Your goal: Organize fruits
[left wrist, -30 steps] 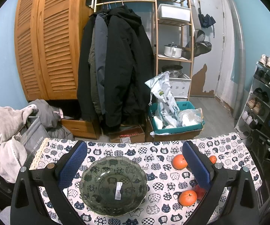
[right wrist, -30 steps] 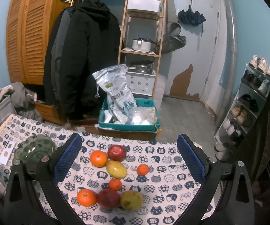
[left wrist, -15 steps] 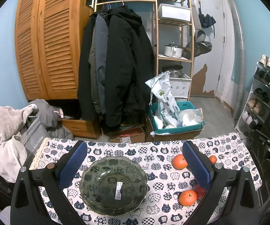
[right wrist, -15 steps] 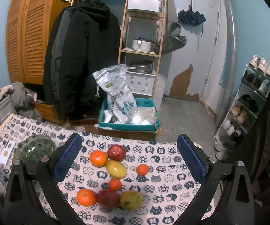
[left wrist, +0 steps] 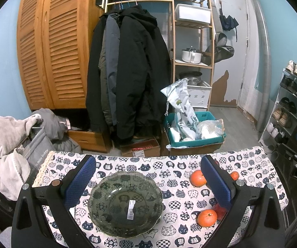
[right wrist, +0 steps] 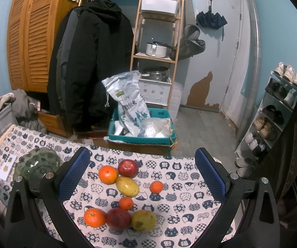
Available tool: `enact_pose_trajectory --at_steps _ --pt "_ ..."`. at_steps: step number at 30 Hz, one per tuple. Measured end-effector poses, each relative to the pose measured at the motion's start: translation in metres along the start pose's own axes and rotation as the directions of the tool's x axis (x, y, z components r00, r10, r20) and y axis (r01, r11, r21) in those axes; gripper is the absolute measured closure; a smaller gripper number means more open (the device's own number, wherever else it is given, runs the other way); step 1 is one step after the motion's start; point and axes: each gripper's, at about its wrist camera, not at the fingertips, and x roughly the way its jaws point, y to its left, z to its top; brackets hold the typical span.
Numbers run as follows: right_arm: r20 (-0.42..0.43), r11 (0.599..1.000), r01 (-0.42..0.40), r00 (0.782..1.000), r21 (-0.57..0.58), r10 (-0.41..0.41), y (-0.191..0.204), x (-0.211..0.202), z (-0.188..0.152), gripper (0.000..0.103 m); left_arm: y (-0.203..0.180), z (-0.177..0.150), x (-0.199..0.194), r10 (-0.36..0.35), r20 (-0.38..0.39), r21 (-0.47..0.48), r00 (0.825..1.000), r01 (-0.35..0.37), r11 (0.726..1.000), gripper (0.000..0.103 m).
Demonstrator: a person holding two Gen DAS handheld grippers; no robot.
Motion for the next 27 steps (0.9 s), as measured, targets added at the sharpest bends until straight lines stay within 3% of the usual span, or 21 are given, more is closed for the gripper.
enact_pose_trajectory --at_steps 20,27 --pt "-0.005 1.0 -0.002 1.0 -0.001 0.002 -0.002 0.001 -0.001 0.003 0.004 -0.009 0.0 0.004 -0.011 0.002 1.0 -0.004 1.0 0.001" --pt "-0.059 1.0 0.008 0.998 -0.008 -0.008 -0.018 0.011 -0.015 0.003 -0.01 -0.012 0.02 -0.002 -0.078 0.02 0.997 0.003 1.0 0.001"
